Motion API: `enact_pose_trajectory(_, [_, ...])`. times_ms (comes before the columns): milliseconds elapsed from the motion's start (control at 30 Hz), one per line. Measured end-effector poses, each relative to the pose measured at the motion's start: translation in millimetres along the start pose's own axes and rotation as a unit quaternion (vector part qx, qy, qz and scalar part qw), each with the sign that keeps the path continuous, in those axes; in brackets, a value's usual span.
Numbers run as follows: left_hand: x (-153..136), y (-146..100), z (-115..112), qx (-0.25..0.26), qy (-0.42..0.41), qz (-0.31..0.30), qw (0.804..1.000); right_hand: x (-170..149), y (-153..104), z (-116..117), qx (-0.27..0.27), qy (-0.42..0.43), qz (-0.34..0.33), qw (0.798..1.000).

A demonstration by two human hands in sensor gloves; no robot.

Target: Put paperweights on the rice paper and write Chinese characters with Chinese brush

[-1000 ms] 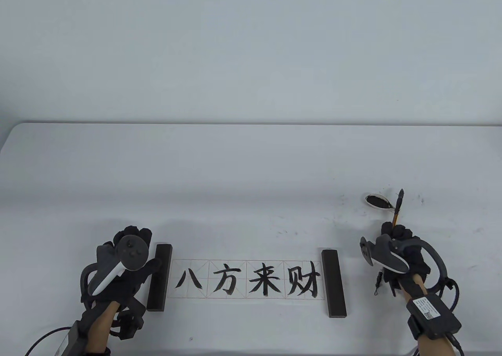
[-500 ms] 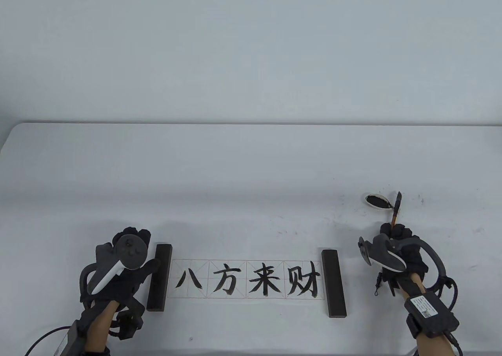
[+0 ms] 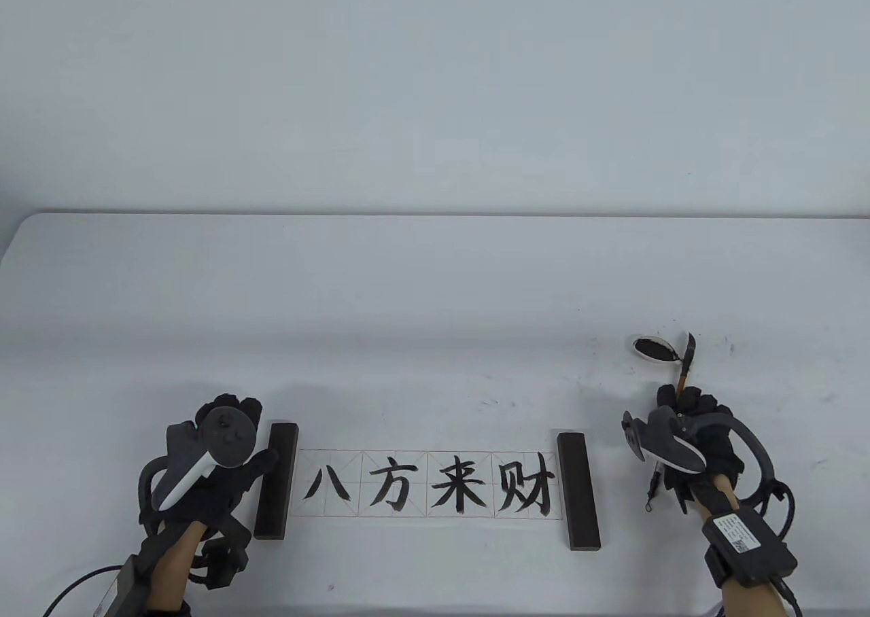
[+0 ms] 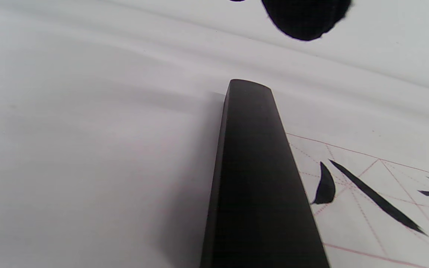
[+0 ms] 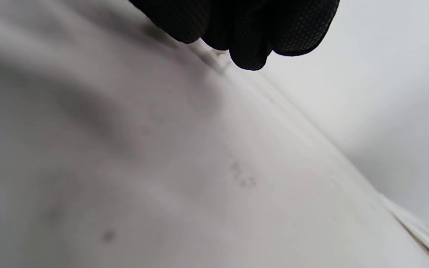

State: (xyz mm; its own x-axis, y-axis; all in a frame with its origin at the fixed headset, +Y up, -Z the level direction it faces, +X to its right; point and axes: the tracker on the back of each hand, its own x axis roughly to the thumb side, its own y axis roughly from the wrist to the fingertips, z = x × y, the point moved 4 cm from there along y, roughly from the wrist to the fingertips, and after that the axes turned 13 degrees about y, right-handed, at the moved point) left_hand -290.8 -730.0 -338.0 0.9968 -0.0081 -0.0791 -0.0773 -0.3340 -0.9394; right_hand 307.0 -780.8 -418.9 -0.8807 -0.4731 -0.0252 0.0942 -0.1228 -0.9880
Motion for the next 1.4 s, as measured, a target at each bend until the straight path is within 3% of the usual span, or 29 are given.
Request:
enact_pose_trajectory(133, [0,0,1,0.003,0.000,-0.001,1.000,-18,-10,-22,-0.042,0.025,0.026,0.998])
enact_pose_trajectory(233, [1,0,1,0.007,0.002,-0.003,1.000,-36,-27,-52,-0.089,0.075,0.045,0.992])
enact_pose_trajectory(400, [1,-1,2,0.016,0.011,0.003,1.000,-53,-62,-98,-0.164,0.180,0.045,0.969])
enact_pose_trajectory(533, [2,-2,3,0.027,0.013,0.006,1.000,-52,-86,-114,-0.198,0.249,0.033,0.947])
enact_pose_trajectory(800, [2,-3,4,0.049,0.019,0.015,0.999,-30,-108,-101,-0.207,0.362,-0.007,0.909])
enact_pose_trajectory(967, [1,-4,6,0.056,0.016,0.016,0.998,-17,-107,-96,-0.195,0.345,-0.024,0.918])
enact_pose_trajectory(1400, [2,-7,10,0.067,0.011,0.010,0.998,-16,-109,-95,-0.199,0.345,-0.036,0.917])
